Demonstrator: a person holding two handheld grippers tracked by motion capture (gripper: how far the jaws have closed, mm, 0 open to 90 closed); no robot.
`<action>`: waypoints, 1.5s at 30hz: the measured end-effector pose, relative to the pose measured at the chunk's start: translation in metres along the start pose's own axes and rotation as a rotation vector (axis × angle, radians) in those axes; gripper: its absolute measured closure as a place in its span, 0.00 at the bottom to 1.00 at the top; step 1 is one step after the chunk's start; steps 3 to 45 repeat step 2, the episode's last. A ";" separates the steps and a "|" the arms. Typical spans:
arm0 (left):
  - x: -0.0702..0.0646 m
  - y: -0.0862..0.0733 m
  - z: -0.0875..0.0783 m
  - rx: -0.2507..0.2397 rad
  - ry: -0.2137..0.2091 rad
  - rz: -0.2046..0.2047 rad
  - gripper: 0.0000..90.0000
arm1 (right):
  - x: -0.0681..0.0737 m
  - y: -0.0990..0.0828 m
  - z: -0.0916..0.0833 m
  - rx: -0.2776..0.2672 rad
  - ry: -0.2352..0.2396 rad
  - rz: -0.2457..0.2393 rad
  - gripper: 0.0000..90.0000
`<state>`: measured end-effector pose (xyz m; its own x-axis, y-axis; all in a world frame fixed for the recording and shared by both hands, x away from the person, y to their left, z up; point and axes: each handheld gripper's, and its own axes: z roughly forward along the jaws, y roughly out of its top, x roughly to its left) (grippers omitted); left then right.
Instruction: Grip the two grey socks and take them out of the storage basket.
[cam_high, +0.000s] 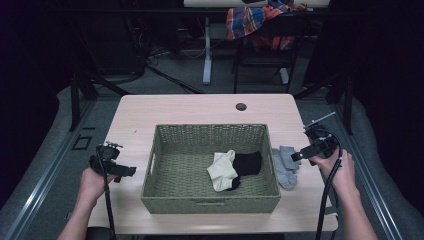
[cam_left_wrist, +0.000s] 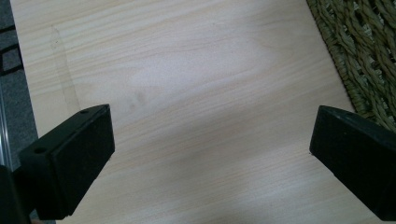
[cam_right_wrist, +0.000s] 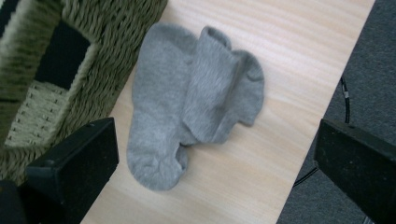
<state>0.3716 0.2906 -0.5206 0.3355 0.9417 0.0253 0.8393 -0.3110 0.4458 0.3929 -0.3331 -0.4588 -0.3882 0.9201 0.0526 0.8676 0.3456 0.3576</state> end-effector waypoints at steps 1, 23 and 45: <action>0.000 0.001 0.000 0.001 -0.003 0.001 0.00 | 0.000 -0.001 0.001 0.007 0.002 -0.002 0.00; -0.001 0.001 0.001 -0.006 0.006 0.004 0.00 | 0.000 -0.001 0.002 0.008 0.000 -0.001 0.00; -0.001 0.001 0.001 -0.006 0.006 0.004 0.00 | 0.000 -0.001 0.002 0.008 0.000 -0.001 0.00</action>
